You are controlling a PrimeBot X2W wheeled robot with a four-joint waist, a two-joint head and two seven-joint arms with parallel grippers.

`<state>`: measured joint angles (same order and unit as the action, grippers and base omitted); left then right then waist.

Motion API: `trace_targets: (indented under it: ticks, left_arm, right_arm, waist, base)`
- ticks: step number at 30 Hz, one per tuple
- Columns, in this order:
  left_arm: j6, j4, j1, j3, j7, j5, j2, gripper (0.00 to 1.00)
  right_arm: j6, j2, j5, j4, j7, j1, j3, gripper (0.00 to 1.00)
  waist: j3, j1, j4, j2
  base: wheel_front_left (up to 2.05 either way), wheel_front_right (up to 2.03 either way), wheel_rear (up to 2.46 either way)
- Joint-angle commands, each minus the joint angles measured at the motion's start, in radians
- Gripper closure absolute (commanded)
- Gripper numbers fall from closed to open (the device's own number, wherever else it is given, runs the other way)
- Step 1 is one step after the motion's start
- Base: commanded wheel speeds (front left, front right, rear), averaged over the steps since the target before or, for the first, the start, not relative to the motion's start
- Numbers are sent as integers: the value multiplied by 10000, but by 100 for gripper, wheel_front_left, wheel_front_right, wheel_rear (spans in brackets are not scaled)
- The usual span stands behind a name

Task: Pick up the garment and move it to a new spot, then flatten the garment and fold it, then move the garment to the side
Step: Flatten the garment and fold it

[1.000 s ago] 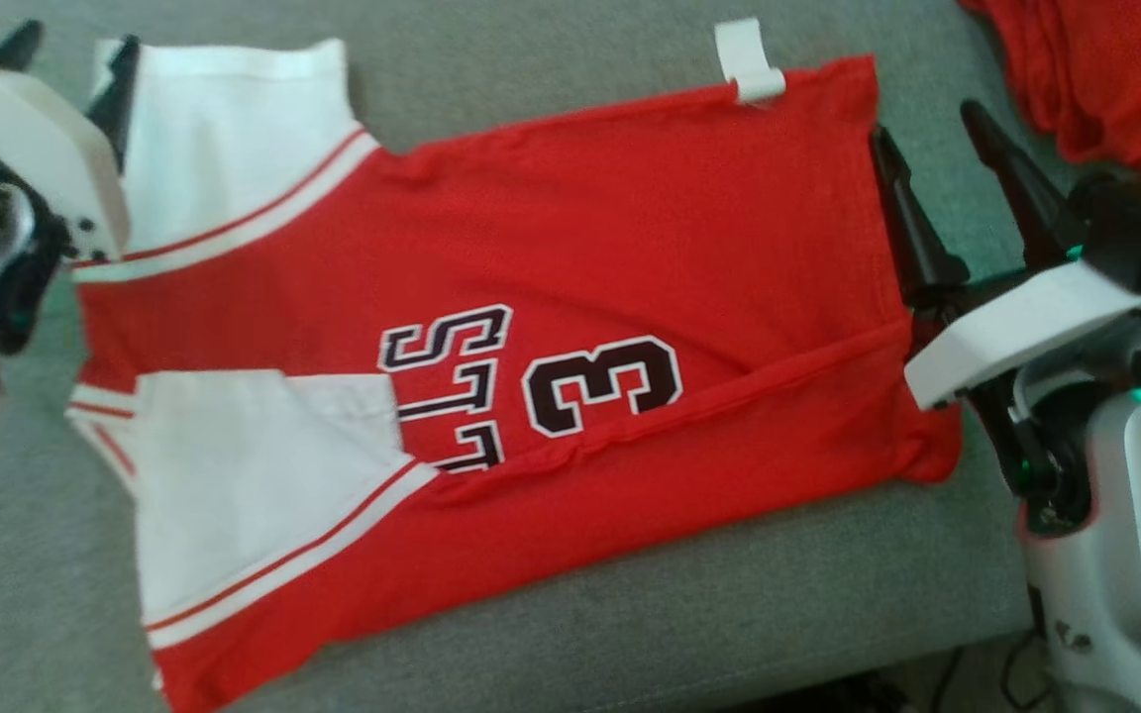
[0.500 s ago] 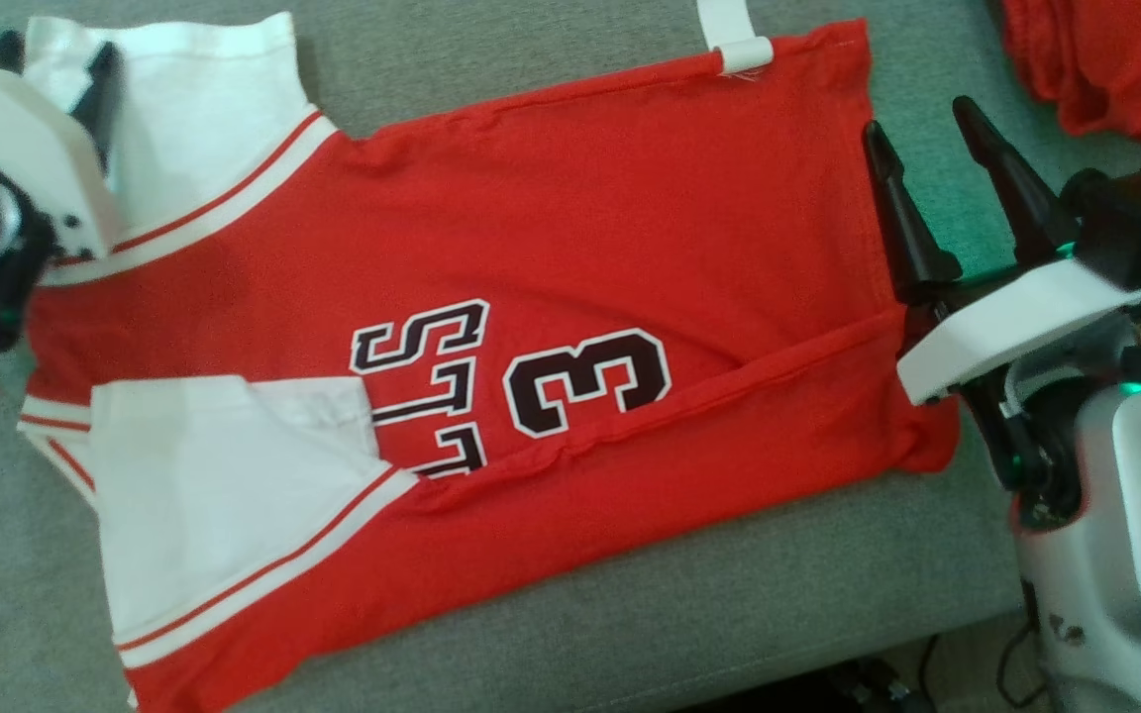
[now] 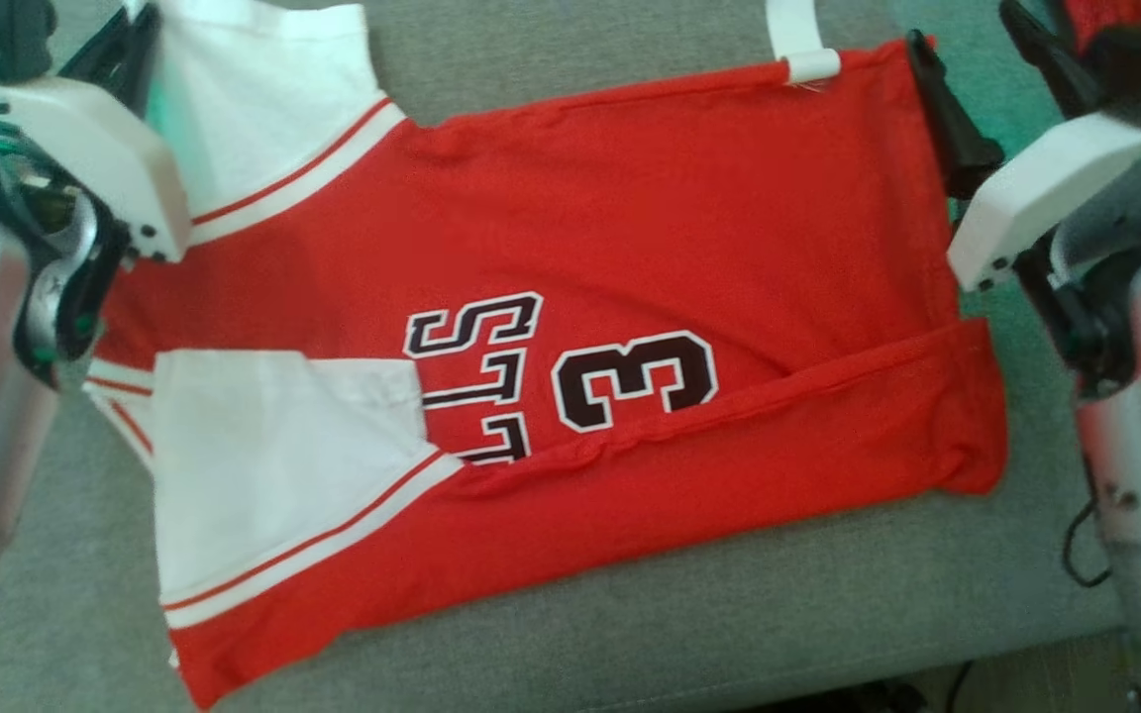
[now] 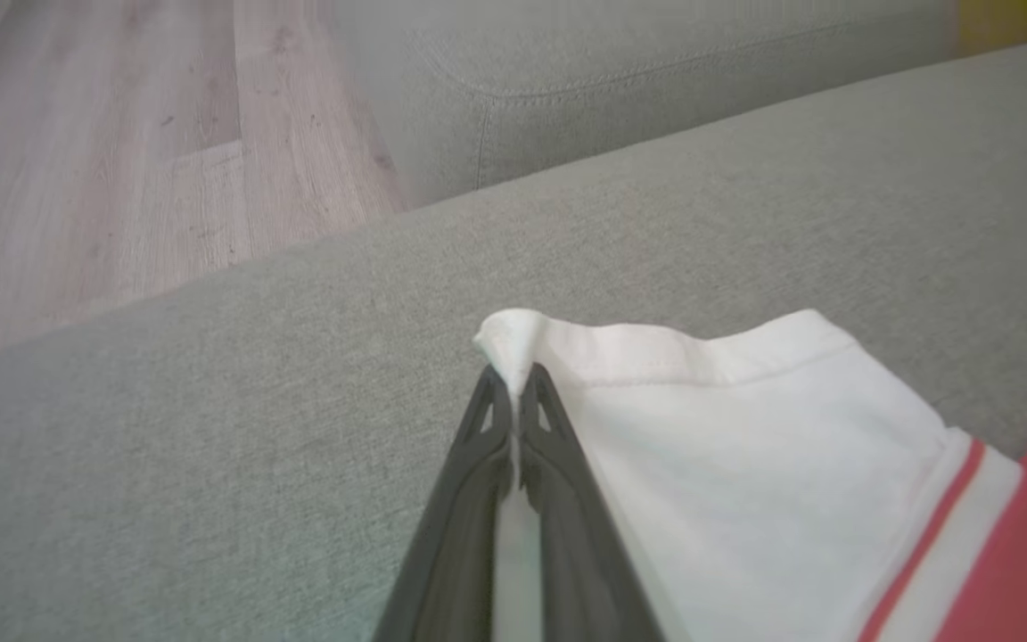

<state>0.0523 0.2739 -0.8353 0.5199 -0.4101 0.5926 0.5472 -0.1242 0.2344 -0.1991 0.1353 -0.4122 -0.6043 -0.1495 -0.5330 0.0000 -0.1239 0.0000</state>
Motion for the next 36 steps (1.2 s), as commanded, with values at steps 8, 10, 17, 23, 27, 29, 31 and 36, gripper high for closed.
trace_targets:
  ticks: [8, 10, 17, 23, 27, 29, 31, 36]
  left_arm:
    - [-107, -1101, -439, -210, 510, -139, 92, 100]
    - [-121, -1309, -403, -131, 543, -143, 22, 100]
    - [-86, -1721, -257, 44, 552, -120, -106, 100]
    - [-56, -1808, -68, -29, 715, -25, -17, 100]
    - [63, -1911, 411, -68, 1044, 63, -39, 100]
    - [80, -2072, 865, -39, 1223, 201, -85, 100]
    - [101, -2290, 1407, 21, 1393, 322, -97, 100]
    - [343, -2788, 2965, 118, 2080, 494, -120, 100]
  right_arm:
    - [-65, 605, -203, 1112, -879, -727, -359, 0]
    - [-65, 693, -273, 1454, -1054, -878, -436, 0]
    - [-65, 728, -852, 2351, -1405, -1280, -770, 95]
    - [-65, 730, -890, 2468, -427, -1460, -820, 100]
    - [-65, 766, -722, 2550, 404, -1176, -988, 100]
    - [-65, 796, -764, 2561, 683, -820, -1053, 100]
    - [-65, 863, -813, 2537, 947, -394, -1037, 100]
    - [-65, 838, -751, 2443, 1596, 833, -635, 100]
  waist:
    - [142, 0, 573, 0]
    - [125, 0, 666, 0]
    - [132, 0, 830, 0]
    - [392, 0, 858, 0]
    - [888, 0, 977, 0]
    - [1224, 0, 1073, 0]
    - [1580, 0, 1187, 0]
    - [2556, 0, 1450, 0]
  base:
    - [0, 0, 0]
    - [0, 0, 0]
    - [0, 0, 0]
    - [0, 0, 0]
    - [0, 0, 0]
    - [0, 0, 0]
    - [0, 0, 0]
    - [0, 0, 0]
